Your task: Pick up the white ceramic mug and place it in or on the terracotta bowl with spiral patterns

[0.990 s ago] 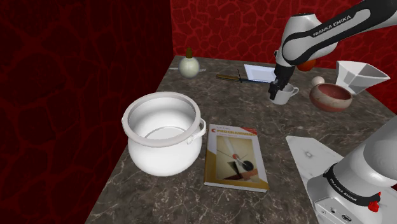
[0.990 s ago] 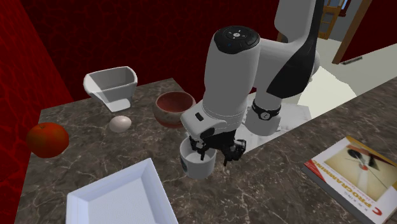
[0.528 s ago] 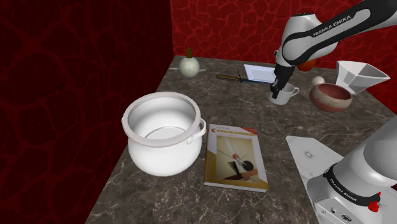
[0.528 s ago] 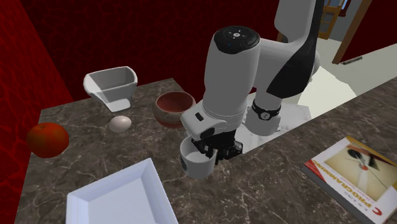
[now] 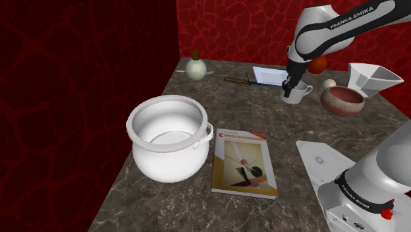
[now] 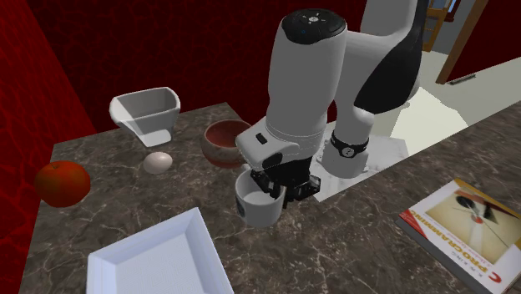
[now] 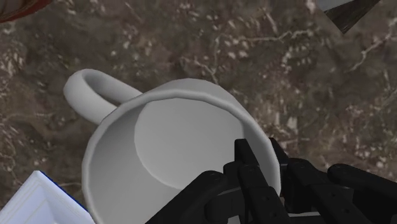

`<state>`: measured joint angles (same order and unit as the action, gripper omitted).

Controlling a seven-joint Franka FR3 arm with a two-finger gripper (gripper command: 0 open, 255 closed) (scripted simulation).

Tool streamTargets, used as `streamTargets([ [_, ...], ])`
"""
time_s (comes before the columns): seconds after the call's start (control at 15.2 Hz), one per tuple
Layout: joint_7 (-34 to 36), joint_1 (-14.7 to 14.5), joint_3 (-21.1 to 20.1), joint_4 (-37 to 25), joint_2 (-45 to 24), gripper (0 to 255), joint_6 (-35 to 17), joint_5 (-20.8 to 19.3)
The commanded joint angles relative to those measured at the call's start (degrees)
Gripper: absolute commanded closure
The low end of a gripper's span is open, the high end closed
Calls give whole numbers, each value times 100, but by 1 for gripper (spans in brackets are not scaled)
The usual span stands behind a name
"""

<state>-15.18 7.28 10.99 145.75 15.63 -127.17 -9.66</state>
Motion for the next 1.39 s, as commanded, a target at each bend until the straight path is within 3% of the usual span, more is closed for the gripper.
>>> streamTargets([
  [0.0,-1,-6,-16,-79,89,255,171,7],
  [1.32,-98,-30,-131,-1118,730,255,1846,79],
])
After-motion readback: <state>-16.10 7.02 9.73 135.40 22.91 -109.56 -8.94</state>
